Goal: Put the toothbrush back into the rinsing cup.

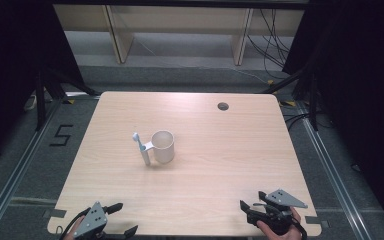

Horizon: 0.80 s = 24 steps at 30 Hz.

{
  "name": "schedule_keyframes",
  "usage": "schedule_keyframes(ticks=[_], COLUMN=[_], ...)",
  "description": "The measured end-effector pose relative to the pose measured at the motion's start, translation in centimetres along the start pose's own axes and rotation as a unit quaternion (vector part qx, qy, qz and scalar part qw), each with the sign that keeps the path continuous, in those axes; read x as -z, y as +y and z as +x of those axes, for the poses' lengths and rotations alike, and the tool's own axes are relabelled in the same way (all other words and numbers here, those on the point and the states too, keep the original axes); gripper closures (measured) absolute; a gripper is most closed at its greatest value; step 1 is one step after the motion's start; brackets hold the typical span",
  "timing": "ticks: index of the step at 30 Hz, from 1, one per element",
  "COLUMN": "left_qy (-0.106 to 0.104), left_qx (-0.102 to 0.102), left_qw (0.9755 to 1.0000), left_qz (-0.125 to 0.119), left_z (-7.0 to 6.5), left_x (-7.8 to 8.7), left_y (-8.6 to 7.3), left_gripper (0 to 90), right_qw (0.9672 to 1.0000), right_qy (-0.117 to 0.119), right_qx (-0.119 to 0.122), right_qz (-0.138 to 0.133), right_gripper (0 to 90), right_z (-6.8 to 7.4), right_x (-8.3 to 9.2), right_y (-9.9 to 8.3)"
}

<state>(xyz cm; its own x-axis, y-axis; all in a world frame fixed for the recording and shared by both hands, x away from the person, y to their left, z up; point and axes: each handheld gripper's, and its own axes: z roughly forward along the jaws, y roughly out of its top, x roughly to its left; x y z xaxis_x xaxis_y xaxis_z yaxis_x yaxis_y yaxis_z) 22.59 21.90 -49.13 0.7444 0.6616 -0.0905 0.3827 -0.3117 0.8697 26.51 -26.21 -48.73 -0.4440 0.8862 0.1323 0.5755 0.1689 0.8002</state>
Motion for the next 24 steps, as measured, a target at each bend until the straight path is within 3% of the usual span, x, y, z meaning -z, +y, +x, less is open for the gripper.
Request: schedule_keyframes(ticks=[4, 5, 6, 11, 12, 13, 15, 17, 19, 20, 21, 22, 24], left_qy=[0.004, 0.007, 0.003, 0.006, 0.007, 0.009, 0.009, 0.013, 0.014, 0.012, 0.016, 0.017, 0.018], left_qx=[0.000, -0.009, 0.002, -0.010, -0.013, -0.016, -0.015, -0.017, -0.017, -0.018, -0.028, -0.024, -0.013], left_qw=[0.9999, 0.9996, 0.9997, 0.9992, 0.9990, 0.9987, 0.9986, 0.9985, 0.9984, 0.9983, 0.9978, 0.9979, 0.9986], left_qz=[0.017, 0.027, 0.025, 0.038, 0.041, 0.048, 0.051, 0.051, 0.052, 0.053, 0.059, 0.057, 0.047], left_z=[-0.3, -0.3, -0.6, -1.0, -1.0, -1.1, -1.2, -1.4, -1.4, -1.3, -1.1, -1.1, -1.2], left_x=[0.1, 0.1, 0.1, 0.3, 0.3, 0.3, 0.3, 0.4, 0.4, 0.4, 0.5, 0.5, 0.5], left_y=[-0.4, -0.5, -0.5, -0.8, -0.9, -0.9, -1.0, -1.1, -1.1, -1.1, -1.1, -1.1, -1.1], left_gripper=[15.7, 15.7, 15.7, 15.7, 15.7, 15.7, 15.7, 15.8, 15.8, 15.8, 15.8, 15.8, 15.8], right_qw=[1.0000, 1.0000, 1.0000, 1.0000, 0.9997, 1.0000, 1.0000, 0.9998, 1.0000, 0.9999, 1.0000, 0.9998, 0.9998], right_qy=[-0.002, -0.002, -0.003, -0.001, 0.003, -0.001, -0.001, 0.003, -0.001, 0.002, 0.000, 0.004, 0.005], right_qx=[0.003, 0.004, 0.004, 0.002, -0.021, 0.001, 0.001, -0.019, 0.003, -0.009, -0.002, -0.017, -0.019], right_qz=[0.000, 0.001, 0.001, 0.002, 0.008, 0.001, 0.002, 0.008, 0.001, 0.004, 0.004, 0.007, 0.007], right_gripper=[24.9, 24.9, 24.9, 24.9, 24.9, 24.9, 24.9, 24.9, 24.8, 24.9, 24.9, 24.9, 24.9], right_z=[0.0, 0.0, 0.0, 0.1, 0.4, 0.1, 0.1, 0.4, 0.1, 0.3, 0.2, 0.4, 0.4], right_x=[0.0, 0.0, 0.0, 0.0, 0.0, 0.0, 0.0, 0.0, 0.0, 0.0, 0.0, 0.0, 0.0], right_y=[0.0, 0.0, 0.0, 0.0, 0.0, 0.0, 0.0, 0.0, 0.0, 0.0, 0.0, 0.0, 0.0])
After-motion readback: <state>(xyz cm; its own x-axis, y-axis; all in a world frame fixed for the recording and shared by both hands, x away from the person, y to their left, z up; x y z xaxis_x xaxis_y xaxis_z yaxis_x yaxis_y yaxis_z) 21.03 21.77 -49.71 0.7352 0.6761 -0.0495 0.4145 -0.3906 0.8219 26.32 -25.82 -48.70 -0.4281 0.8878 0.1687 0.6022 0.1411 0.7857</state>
